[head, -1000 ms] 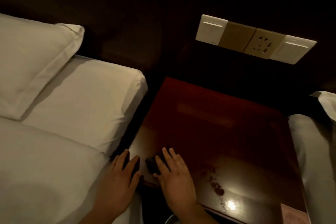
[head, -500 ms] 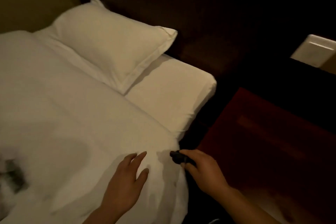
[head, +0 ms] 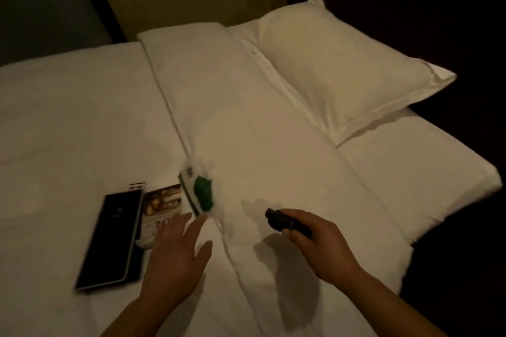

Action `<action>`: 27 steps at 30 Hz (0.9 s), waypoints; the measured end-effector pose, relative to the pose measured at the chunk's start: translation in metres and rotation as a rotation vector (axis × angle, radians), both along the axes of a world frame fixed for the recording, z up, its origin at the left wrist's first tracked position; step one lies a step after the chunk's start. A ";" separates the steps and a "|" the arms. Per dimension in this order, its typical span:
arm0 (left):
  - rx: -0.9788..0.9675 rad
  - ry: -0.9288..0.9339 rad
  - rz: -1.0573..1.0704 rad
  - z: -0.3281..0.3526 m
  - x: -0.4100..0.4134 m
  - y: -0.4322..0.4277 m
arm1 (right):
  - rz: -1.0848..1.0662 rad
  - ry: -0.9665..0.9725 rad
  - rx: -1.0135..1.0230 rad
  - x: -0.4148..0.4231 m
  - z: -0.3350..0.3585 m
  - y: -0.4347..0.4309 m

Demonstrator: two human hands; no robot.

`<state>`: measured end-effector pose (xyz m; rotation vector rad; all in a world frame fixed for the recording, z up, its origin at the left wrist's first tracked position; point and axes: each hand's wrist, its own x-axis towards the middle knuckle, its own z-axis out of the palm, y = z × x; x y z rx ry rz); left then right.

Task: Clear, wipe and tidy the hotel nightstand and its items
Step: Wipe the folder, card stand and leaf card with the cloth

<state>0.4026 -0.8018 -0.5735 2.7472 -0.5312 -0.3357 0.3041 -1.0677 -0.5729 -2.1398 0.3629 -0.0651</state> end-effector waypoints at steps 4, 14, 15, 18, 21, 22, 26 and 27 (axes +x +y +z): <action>0.011 -0.019 0.081 0.005 0.025 0.046 | 0.082 0.000 -0.011 0.045 0.005 0.043; 0.023 0.088 0.375 -0.009 0.081 0.131 | 0.153 0.028 0.009 0.121 0.021 0.122; 0.006 0.137 0.437 -0.013 0.089 0.139 | 0.159 0.030 -0.002 0.127 0.022 0.130; -0.094 0.344 0.619 -0.027 0.113 0.162 | 0.175 0.047 -0.005 0.141 0.025 0.151; -0.145 0.529 0.677 -0.048 0.128 0.181 | 0.162 0.066 0.024 0.152 0.027 0.170; -0.165 0.573 0.674 -0.056 0.130 0.185 | 0.155 0.072 0.047 0.154 0.027 0.175; -0.275 0.656 0.642 -0.075 0.137 0.194 | 0.094 0.099 0.167 0.157 0.024 0.192; -0.321 0.683 0.659 -0.077 0.140 0.197 | 0.058 0.107 0.215 0.158 0.022 0.196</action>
